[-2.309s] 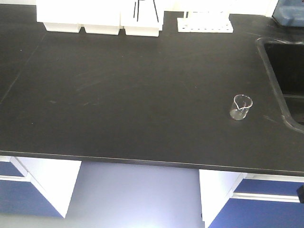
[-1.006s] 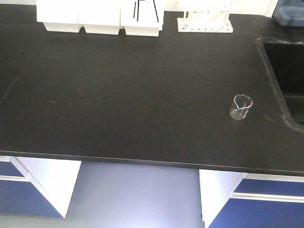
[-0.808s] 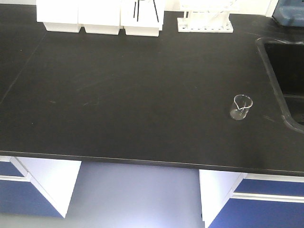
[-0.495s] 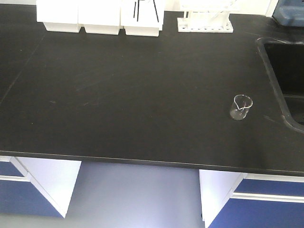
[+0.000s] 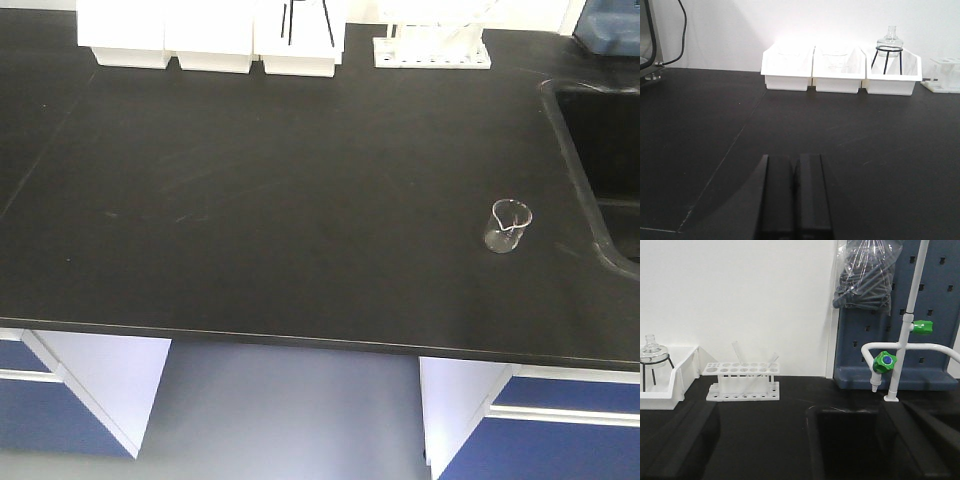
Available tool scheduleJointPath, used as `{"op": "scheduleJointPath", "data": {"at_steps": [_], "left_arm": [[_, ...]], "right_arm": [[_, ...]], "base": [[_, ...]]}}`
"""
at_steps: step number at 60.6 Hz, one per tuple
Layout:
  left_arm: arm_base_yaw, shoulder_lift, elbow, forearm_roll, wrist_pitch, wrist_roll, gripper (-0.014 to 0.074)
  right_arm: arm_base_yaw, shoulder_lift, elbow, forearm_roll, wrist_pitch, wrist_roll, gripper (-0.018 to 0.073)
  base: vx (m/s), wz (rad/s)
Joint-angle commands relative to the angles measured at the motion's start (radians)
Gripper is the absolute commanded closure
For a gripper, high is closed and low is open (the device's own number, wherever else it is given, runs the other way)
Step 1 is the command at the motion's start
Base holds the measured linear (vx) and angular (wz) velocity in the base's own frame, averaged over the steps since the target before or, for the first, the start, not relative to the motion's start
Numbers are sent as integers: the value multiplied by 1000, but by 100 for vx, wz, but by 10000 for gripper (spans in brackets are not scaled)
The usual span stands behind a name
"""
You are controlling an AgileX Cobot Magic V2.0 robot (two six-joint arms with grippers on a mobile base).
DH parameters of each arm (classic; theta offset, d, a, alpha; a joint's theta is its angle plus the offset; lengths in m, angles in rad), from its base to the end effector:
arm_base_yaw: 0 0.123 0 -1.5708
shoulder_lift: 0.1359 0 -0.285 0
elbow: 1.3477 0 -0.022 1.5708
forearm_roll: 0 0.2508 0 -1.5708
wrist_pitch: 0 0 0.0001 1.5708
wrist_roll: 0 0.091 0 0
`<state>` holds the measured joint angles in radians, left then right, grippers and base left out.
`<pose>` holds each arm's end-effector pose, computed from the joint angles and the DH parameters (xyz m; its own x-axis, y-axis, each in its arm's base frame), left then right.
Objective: Grab beaker and place in storage area
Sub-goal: 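Close the right gripper around the beaker and lift it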
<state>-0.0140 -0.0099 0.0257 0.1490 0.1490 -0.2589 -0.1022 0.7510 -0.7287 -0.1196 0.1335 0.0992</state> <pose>0.0566 0.0012 0.1916 -0.0745 -0.1102 -0.9911 -0.0164 0.9939 -0.1093 0.1586 -0.0177 0.3759 -0.0695 -0.0123 -0.9975 0.1165 0.9930 -0.0204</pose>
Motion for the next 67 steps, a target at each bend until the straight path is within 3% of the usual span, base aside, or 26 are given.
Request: {"op": "scheduleJointPath", "data": {"at_steps": [1, 10, 20, 35, 36, 37, 50, 67], "left_arm": [[-8, -17, 22, -6, -82, -6, 605], [-8, -17, 22, -6, -82, -6, 605], [-8, -17, 22, -6, -82, -6, 605], [-8, -17, 22, -6, -82, -6, 605], [-8, -17, 22, -6, -82, -6, 605], [-8, -17, 22, -6, -82, -6, 605], [-8, -17, 22, -6, -82, -6, 605], [-8, -17, 22, -6, -82, -6, 605]], "right_arm": [[-3, 3, -36, 39, -121, 22, -163], [-3, 54, 40, 66, -276, 23, -130], [-3, 184, 273, 55, -558, 28, -76], [-3, 425, 564, -170, -1014, 47, 8], [-3, 541, 588, -198, -1179, 47, 17], [-3, 570, 590, -198, -1212, 47, 17], [-3, 888, 590, -184, -1478, 18, 17], [-3, 1111, 482, -190, -1478, -17, 18]], "base": [[0, 0], [0, 0], [0, 0], [0, 0], [0, 0], [0, 0], [0, 0], [0, 0]]}}
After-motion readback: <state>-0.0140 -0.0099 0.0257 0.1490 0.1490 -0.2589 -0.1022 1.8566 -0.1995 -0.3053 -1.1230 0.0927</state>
